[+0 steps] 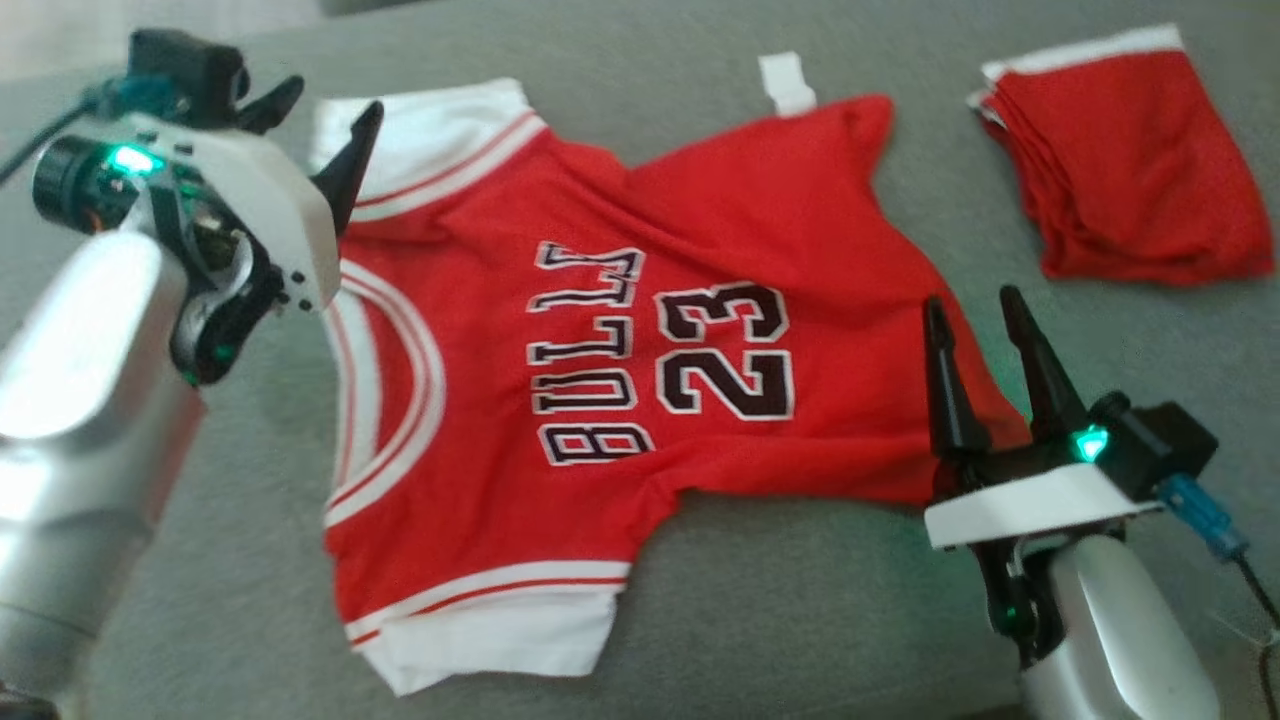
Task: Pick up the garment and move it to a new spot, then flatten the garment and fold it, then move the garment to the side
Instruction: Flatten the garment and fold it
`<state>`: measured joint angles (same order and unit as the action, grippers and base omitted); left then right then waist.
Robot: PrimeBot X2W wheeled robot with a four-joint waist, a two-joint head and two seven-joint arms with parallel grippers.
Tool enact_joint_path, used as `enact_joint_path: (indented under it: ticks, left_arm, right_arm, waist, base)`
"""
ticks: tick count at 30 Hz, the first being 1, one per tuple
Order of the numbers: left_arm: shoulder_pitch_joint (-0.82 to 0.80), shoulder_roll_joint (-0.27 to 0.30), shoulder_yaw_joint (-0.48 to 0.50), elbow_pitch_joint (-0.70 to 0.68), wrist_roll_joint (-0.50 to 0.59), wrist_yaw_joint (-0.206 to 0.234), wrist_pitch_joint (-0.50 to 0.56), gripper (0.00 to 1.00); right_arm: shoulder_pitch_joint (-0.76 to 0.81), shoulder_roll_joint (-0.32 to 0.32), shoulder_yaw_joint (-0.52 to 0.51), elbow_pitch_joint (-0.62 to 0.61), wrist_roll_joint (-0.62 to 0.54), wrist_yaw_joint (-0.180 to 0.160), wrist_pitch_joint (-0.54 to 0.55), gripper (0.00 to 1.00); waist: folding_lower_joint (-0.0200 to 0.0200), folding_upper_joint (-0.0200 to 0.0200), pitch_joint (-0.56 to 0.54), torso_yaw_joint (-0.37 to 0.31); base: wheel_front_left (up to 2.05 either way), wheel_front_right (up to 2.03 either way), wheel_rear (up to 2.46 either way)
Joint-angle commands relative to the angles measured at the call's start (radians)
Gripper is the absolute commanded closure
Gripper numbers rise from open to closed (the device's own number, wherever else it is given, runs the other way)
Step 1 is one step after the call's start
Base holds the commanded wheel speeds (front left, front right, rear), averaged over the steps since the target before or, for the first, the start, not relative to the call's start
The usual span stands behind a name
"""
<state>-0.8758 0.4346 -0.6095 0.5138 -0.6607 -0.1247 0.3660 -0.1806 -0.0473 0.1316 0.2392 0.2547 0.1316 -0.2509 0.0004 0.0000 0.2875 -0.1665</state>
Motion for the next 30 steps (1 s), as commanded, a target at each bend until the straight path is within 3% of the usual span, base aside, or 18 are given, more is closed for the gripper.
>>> enact_joint_path:
  ticks: [1, 8, 18, 19, 20, 21, 25, 30]
  left_arm:
    - [-0.066, 0.067, -0.024, -0.021, -0.031, -0.005, 0.054, 0.00]
    - [-0.163, 0.198, -0.279, -0.039, -0.132, -0.006, 0.185, 0.00]
    - [-0.240, 0.248, -0.454, 0.044, -0.137, -0.006, 0.144, 0.00]
    - [-0.247, 0.252, -0.472, 0.052, -0.142, -0.006, 0.144, 0.20]
    - [-0.256, 0.257, -0.486, 0.059, -0.145, -0.006, 0.139, 0.85]
    - [-0.269, 0.262, -0.494, 0.071, -0.143, -0.006, 0.123, 1.00]
    - [-0.334, 0.263, -0.495, 0.159, -0.080, -0.003, 0.015, 1.00]
    - [-0.410, 0.235, -0.494, 0.269, 0.000, 0.030, -0.130, 1.00]
  right_arm:
    - [-0.027, -0.003, 0.023, -0.036, 0.012, -0.001, -0.011, 0.00]
    - [-0.041, -0.003, 0.026, -0.036, 0.028, -0.001, -0.011, 0.00]
    - [-0.051, -0.003, 0.030, -0.046, 0.034, -0.001, -0.011, 0.00]
    - [-0.052, -0.003, 0.030, -0.048, 0.034, -0.001, -0.011, 0.00]
    - [-0.053, -0.003, 0.030, -0.049, 0.035, -0.001, -0.011, 0.00]
    - [-0.054, -0.003, 0.030, -0.050, 0.036, -0.001, -0.011, 0.00]
    - [-0.057, -0.003, 0.032, -0.053, 0.040, -0.001, -0.011, 0.00]
    - [-0.060, -0.003, 0.032, -0.054, 0.044, -0.001, -0.011, 0.00]
  waist:
    - [-0.0004, 0.0000, 0.060, -0.061]
    - [-0.0004, 0.0000, 0.092, -0.105]
    - [-0.0004, 0.0000, 0.114, -0.128]
    - [-0.0004, 0.0000, 0.116, -0.129]
    - [-0.0004, 0.0000, 0.119, -0.131]
    - [-0.0004, 0.0000, 0.121, -0.133]
    - [-0.0004, 0.0000, 0.128, -0.139]
    - [-0.0004, 0.0000, 0.136, -0.144]
  base:
    - [0.00, 0.00, 0.00]
    - [0.00, 0.00, 0.00]
    - [0.00, 0.00, 0.00]
    - [0.00, 0.00, 0.00]
    - [0.00, 0.00, 0.00]
    - [0.00, 0.00, 0.00]
    - [0.00, 0.00, 0.00]
    - [0.00, 0.00, 0.00]
